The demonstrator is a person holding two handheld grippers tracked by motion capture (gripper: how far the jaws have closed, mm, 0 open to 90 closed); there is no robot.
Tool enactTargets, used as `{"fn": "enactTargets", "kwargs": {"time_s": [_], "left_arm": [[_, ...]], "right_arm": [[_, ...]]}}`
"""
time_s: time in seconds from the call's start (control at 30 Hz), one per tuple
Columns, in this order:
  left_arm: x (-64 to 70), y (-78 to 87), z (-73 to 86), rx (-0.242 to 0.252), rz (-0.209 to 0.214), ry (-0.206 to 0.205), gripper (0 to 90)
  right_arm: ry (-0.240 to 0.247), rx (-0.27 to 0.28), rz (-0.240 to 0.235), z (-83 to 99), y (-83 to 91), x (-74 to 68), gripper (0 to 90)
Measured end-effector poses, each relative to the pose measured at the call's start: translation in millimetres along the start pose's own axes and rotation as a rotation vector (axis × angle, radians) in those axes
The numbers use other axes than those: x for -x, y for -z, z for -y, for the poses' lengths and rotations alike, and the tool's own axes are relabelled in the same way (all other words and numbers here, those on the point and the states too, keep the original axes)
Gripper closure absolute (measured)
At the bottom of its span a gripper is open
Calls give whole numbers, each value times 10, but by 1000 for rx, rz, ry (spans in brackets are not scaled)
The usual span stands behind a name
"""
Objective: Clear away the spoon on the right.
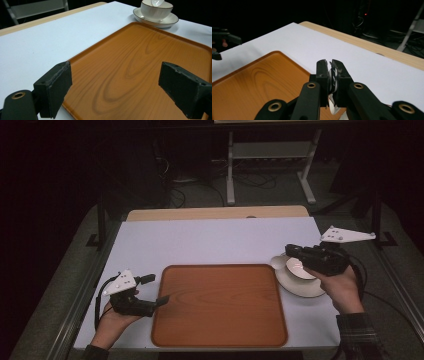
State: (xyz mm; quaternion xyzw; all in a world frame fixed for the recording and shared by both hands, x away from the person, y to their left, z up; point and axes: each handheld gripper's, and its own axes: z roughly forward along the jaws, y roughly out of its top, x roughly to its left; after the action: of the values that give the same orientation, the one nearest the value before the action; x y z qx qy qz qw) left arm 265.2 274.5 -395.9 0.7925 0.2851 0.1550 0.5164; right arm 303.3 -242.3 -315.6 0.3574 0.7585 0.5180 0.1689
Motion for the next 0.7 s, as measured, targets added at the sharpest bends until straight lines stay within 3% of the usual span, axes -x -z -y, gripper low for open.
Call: {"fn": "enactTargets", "kwargs": {"time_s": [0.7], "left_arm": [[1,2,0,0,-2,-1,111]], "right_arm": [[57,-153,-109,190,-327,-276,839]]}}
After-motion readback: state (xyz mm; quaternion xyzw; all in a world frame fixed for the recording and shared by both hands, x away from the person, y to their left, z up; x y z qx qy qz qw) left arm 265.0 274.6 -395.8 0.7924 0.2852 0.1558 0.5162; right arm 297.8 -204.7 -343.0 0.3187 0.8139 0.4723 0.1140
